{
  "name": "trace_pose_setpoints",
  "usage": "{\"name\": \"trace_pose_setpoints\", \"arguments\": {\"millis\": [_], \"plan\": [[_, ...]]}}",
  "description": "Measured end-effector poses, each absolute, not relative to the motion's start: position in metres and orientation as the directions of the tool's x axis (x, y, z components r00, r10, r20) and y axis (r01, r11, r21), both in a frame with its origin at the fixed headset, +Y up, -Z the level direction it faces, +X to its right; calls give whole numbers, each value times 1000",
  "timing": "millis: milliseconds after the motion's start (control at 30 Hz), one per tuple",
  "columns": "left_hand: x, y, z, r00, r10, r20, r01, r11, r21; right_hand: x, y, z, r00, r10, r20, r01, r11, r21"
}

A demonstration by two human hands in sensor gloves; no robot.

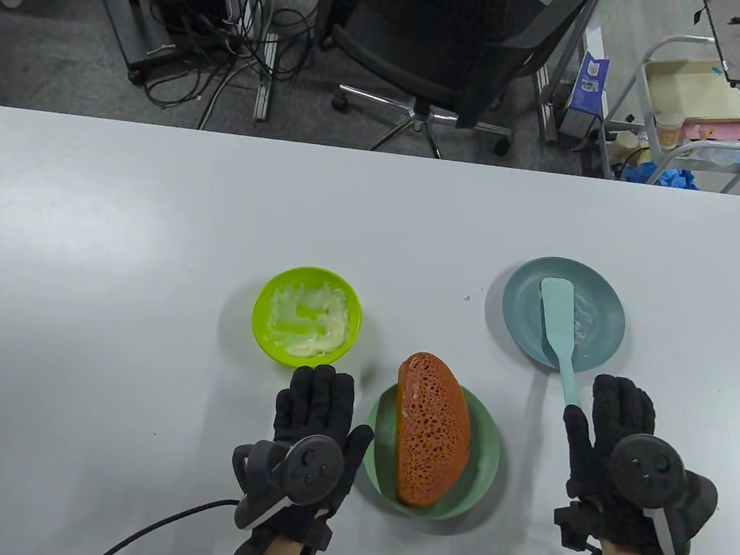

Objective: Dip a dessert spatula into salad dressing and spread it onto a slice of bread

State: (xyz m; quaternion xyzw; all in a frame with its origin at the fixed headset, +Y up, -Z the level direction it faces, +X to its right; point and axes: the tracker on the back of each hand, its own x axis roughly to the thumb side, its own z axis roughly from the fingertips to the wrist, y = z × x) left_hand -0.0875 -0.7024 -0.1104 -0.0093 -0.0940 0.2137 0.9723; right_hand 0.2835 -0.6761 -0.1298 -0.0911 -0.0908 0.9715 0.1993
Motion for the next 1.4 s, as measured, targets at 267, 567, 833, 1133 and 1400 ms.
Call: {"name": "trace_pose_setpoints", "arguments": {"millis": [267,567,833,1133,1400], "plan": [[-87,-703,-111,889,419,184,-415,908,-64,240,-675,-116,-964,267,14,-261,-930,-258],[-87,-703,-111,884,427,189,-424,904,-58,199,-683,-116,-964,248,98,-266,-928,-261],[-88,-703,-111,880,434,192,-432,900,-52,187,-690,-116,-966,235,106,-255,-931,-260],[-89,-704,-112,880,437,187,-436,899,-49,195,-694,-116,-950,296,95,-311,-920,-237],[-91,-704,-114,877,442,187,-442,896,-47,196,-694,-115,-947,311,85,-323,-918,-230]]}}
